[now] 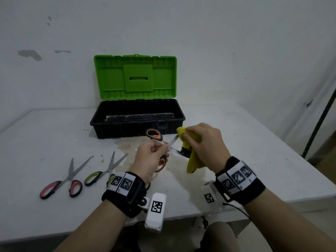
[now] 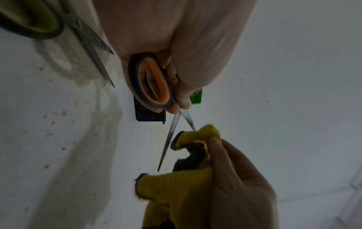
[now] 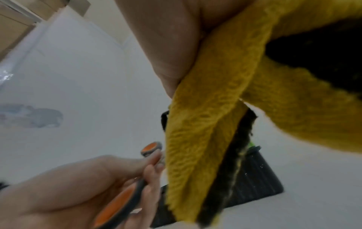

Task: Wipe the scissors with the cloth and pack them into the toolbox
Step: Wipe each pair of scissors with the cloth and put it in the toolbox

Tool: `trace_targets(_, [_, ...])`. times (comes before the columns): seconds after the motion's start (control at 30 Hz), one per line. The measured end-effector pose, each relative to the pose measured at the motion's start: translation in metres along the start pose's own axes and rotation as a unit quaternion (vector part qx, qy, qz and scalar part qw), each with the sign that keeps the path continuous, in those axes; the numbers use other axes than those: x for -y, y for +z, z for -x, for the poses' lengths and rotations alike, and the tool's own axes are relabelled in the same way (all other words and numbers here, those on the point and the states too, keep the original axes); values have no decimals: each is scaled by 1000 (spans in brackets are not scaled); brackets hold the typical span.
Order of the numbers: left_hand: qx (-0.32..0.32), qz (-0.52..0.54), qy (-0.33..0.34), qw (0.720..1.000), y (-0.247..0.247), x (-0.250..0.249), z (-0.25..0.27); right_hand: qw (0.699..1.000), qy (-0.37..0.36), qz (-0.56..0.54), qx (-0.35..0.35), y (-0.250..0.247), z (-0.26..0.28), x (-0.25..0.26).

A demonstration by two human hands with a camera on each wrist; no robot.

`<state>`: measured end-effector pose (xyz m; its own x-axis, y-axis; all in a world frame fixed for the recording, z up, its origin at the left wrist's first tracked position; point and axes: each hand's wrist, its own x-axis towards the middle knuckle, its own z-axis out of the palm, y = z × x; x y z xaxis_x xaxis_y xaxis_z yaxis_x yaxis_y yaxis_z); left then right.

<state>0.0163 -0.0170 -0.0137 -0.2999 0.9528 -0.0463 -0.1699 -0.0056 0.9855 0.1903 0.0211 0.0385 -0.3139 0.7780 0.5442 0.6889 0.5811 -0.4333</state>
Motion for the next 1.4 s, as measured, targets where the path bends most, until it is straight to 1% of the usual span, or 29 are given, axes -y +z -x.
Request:
trace_targets(0.1, [6,-7,10,1000,3,0,1,997,-64,1,47,15,13,14])
trace_targets(0.13, [6,-16,12,1000,4,0,1,996,-77,5,53,19,15,15])
trace_targets(0.2, [7,-26,18,999,3,0,2,996,-80,7,50,25,15,16])
trace_targets(0.37, [12,-17,34,999,0,-5,5,999,-45,-1,15,26,5,12])
trace_targets(0.5, [1,-15,32,999,-2,-3,2,999,37,9,-11,11,-14,-2])
trace_targets(0.57, [-9,-8,22,1000,-3,0,1,998,51,10,-37,1,-18,-8])
trace_targets(0.63, [-16,2,19,1000,-2,1,1,998,30,7,-52,-5,-14,-5])
trace_targets(0.77, [-8,2,30,1000,3,-2,1,999,-41,7,12,7,8,16])
trace_targets(0.87, [3,8,34,999,6,-4,3,997,-70,5,28,21,15,20])
trace_targets(1.07, [7,-3,42,999,-2,-4,3,1000,-29,1,4,24,3,11])
trace_targets(1.17, [5,-13,41,999,-4,-4,2,999,33,5,-15,14,-14,-3])
trace_targets(1.27, [7,-1,27,1000,-4,-2,5,995,87,29,-29,1,-28,-22])
trace_targets(1.33, [13,16,18,1000,-3,-3,7,994,90,27,-55,-7,-28,-27])
trace_targets(1.4, [11,32,4,999,-3,-3,6,993,73,2,-89,-13,-22,-24])
